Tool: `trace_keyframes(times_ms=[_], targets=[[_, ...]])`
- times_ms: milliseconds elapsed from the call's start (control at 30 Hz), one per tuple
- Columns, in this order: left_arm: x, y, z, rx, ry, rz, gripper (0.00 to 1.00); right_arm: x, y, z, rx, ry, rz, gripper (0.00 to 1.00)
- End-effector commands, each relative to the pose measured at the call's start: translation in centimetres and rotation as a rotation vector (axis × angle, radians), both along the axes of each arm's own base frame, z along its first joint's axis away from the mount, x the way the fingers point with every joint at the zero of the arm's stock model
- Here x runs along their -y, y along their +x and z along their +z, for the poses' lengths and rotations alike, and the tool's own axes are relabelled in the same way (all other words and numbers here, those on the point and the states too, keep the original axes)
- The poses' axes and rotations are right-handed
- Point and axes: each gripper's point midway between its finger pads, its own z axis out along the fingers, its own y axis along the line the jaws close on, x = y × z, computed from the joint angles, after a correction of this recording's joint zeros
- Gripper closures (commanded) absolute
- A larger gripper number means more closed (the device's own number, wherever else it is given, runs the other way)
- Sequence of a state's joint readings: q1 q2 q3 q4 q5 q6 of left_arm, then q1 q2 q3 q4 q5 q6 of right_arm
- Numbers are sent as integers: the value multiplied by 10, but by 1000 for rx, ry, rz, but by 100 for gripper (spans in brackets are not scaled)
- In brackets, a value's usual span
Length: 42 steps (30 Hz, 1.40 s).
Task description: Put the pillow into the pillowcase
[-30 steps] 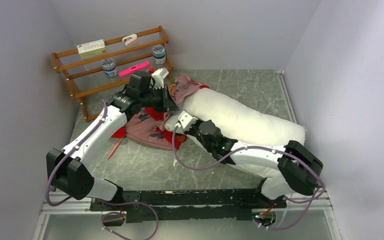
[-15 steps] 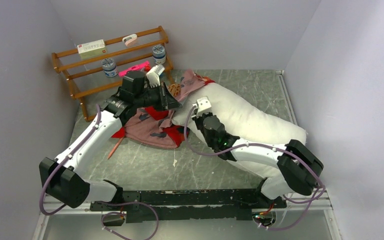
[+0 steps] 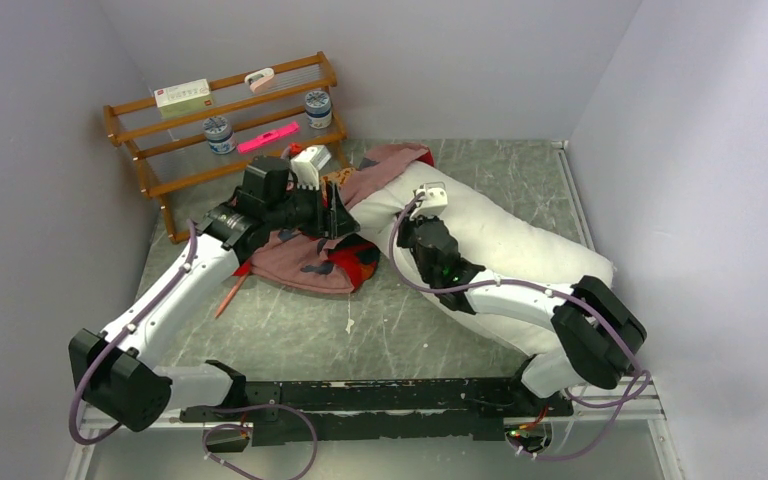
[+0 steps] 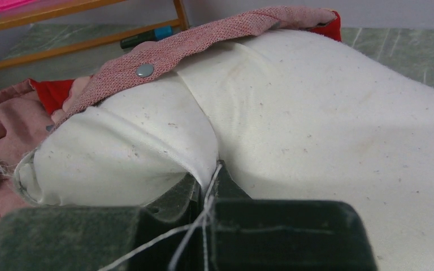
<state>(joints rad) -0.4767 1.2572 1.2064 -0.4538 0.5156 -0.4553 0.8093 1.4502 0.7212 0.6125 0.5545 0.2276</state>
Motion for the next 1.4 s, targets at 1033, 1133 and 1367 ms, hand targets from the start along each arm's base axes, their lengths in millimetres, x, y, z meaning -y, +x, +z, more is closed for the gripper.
trace_keyframes(times_ms=[1033, 1133, 1367], targets=[[-34, 103, -62, 361, 213, 298, 95, 7, 0, 44, 105, 165, 53, 100], [-29, 87, -24, 337, 161, 261, 95, -6, 0, 55, 134, 170, 116, 100], [-14, 35, 49, 309, -23, 128, 95, -20, 22, 77, 112, 212, 68, 100]])
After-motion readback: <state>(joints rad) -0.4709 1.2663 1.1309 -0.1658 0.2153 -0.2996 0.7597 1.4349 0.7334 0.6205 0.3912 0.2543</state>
